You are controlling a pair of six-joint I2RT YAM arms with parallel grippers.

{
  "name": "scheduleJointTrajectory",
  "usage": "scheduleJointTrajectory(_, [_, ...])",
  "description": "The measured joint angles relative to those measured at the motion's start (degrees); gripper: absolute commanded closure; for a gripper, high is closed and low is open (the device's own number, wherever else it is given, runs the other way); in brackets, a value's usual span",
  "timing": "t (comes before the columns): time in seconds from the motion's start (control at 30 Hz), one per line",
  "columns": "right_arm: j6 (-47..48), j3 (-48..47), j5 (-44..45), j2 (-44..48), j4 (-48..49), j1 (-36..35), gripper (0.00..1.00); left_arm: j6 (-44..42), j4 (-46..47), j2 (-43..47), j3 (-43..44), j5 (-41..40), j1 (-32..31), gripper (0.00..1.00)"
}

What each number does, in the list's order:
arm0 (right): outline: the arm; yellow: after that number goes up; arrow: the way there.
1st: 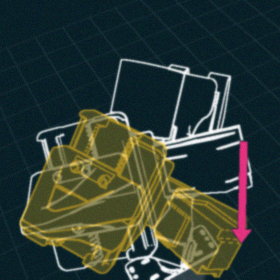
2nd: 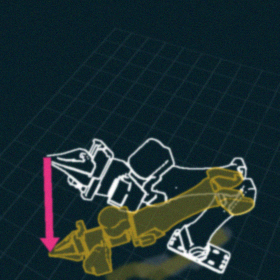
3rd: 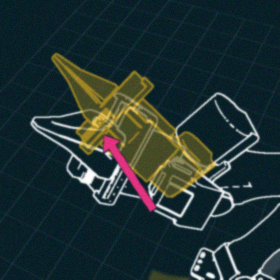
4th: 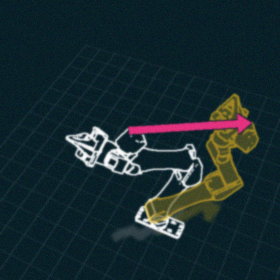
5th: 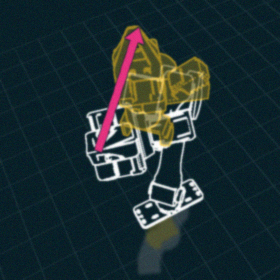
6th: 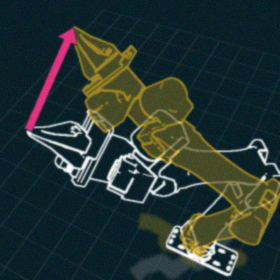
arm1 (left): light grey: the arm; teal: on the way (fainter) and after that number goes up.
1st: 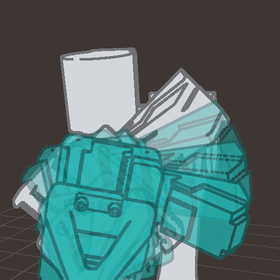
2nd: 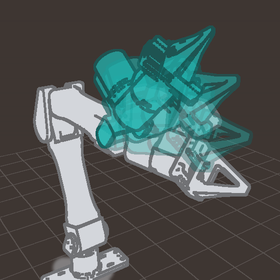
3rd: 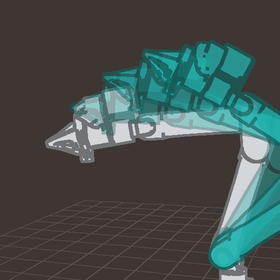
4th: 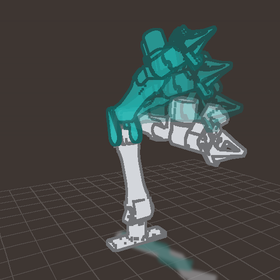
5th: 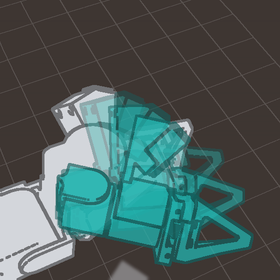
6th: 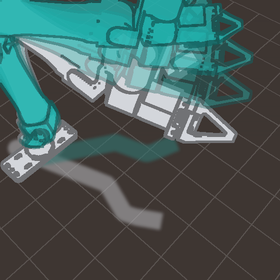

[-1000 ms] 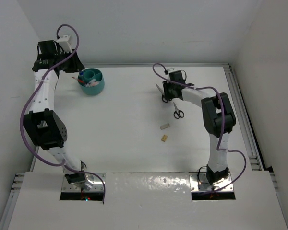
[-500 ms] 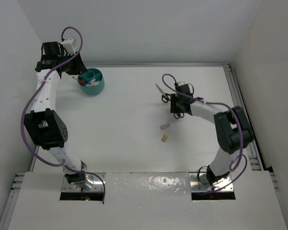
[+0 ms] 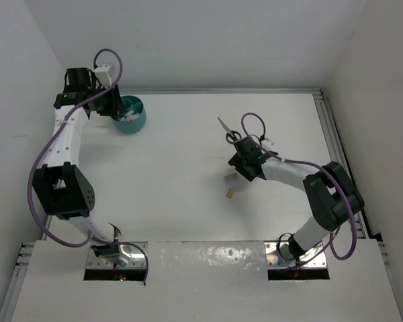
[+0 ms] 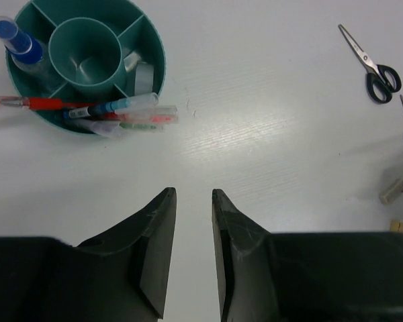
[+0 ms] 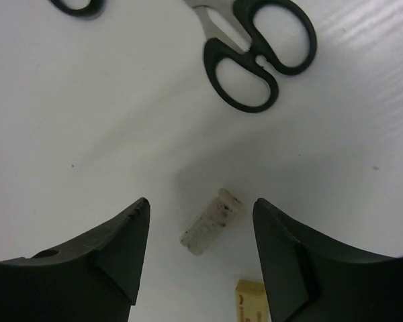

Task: Sort the stationery into containers
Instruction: Pick up the stationery from the center of the board.

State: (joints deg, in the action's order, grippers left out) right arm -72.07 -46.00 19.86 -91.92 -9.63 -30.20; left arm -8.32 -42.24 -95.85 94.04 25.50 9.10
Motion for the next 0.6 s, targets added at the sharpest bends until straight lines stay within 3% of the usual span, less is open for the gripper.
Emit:
scheduleJointTrajectory(0.37, [-15.7, -2.3, 0.5, -3.7, -8.7, -3.8, 0.44, -0.6, -0.5, 5.2, -3.5, 0.2, 1.9, 0.74])
scheduleJointTrajectory(0.6, [-17.4, -4.3, -0.6, -6.6, -8.5, -2.9, 0.52, -0.2, -0.4, 5.2, -3.5, 0.7, 2.4, 0.74])
